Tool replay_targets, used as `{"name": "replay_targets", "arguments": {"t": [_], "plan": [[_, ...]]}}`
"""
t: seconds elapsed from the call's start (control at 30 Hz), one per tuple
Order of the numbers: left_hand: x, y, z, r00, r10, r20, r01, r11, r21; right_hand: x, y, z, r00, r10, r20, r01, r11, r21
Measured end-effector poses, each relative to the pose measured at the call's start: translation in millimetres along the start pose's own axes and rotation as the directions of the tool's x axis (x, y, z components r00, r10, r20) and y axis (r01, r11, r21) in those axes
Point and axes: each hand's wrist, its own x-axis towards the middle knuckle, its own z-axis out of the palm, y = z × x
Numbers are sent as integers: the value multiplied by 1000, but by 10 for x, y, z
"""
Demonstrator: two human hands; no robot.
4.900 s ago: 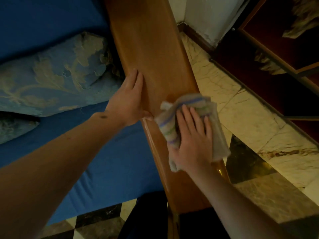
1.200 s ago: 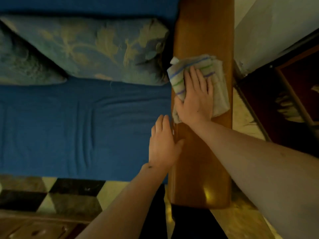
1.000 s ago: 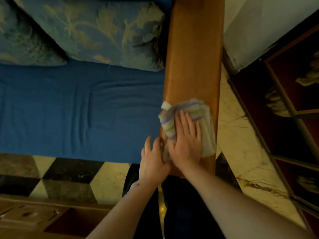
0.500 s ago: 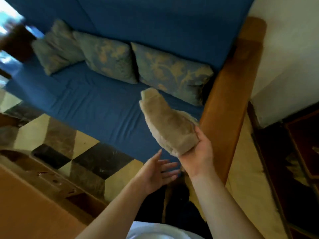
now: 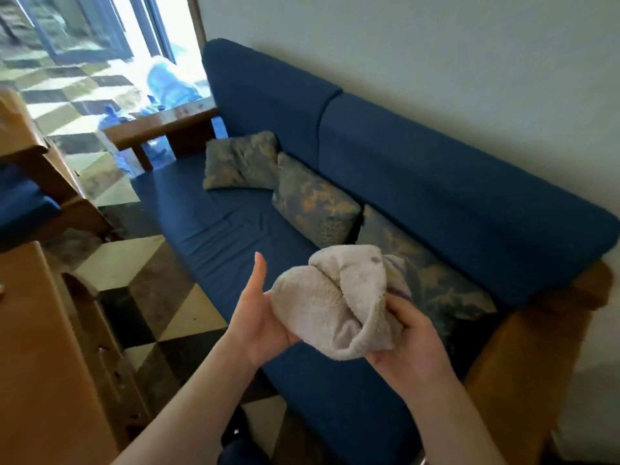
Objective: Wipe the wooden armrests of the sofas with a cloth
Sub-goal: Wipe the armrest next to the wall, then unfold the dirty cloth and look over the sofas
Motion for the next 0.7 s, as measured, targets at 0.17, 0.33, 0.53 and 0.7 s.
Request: {"name": "replay_targets", "arguments": {"t": [0.17, 0.33, 0.53, 0.7], "plan": [[-187, 920, -676, 997, 45, 67, -38, 994, -106, 833, 3, 1141, 983, 112, 142, -18, 843, -537], [-577, 1881, -1285, 980, 199, 27, -187, 953, -239, 1722, 209, 2494, 912, 349, 213, -29, 575, -818], [-1194, 2849, -1879, 910, 376, -177, -403, 903, -151, 2625, 723, 3410, 818, 459, 347, -23, 629, -777], [-1532, 3462, -2212, 808, 495, -321, -493, 865, 93, 3326, 1210, 3864, 825, 487, 286, -60, 580, -812]]}}
